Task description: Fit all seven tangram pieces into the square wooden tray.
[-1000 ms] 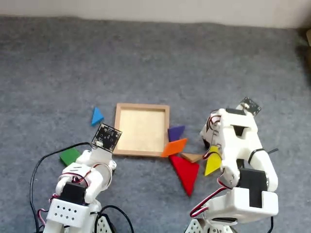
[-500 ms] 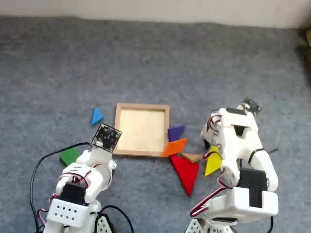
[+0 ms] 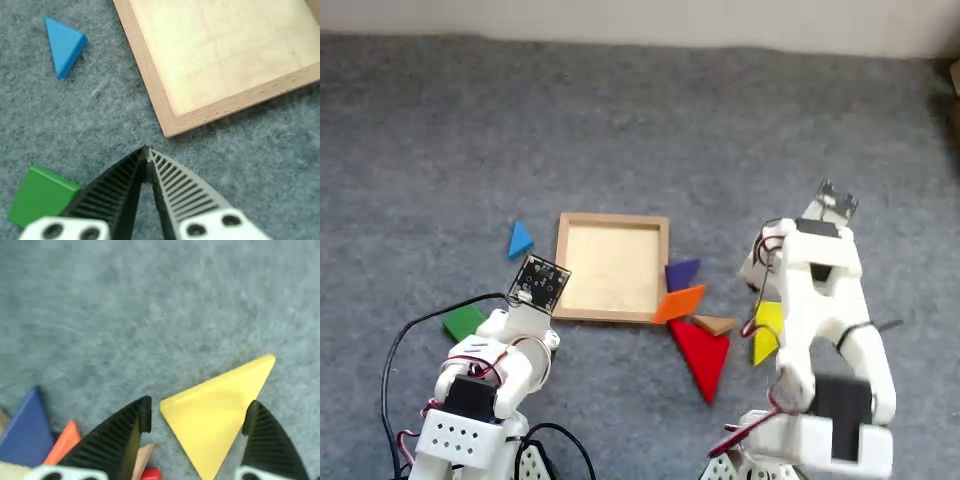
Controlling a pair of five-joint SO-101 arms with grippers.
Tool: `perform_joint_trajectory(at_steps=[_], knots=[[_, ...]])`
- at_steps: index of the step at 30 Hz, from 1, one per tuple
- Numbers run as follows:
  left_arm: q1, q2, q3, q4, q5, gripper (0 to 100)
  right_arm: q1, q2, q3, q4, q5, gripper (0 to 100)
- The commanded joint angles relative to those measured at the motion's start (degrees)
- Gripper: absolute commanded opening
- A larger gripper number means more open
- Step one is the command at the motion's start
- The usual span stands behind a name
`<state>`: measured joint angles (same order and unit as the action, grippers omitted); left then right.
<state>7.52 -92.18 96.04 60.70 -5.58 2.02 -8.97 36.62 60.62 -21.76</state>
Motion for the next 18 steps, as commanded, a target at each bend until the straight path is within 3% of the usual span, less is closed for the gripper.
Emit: perform_joint_trajectory(at_steps=[1,11,18], knots=[[-0.22,-0.48,1.63,0.00,-0.44,1,-1.71,-8.84,-1.71,0.48,4.40,28.3],[-0.22,-0.48,1.63,0.00,-0.44,1,-6.64,-9.19,-2.07,5.23,5.54,28.8],[-0.22,-0.48,1.63,0.00,-0.44,1,-5.49,0.22,-2.07,5.32,-0.88,42.3]])
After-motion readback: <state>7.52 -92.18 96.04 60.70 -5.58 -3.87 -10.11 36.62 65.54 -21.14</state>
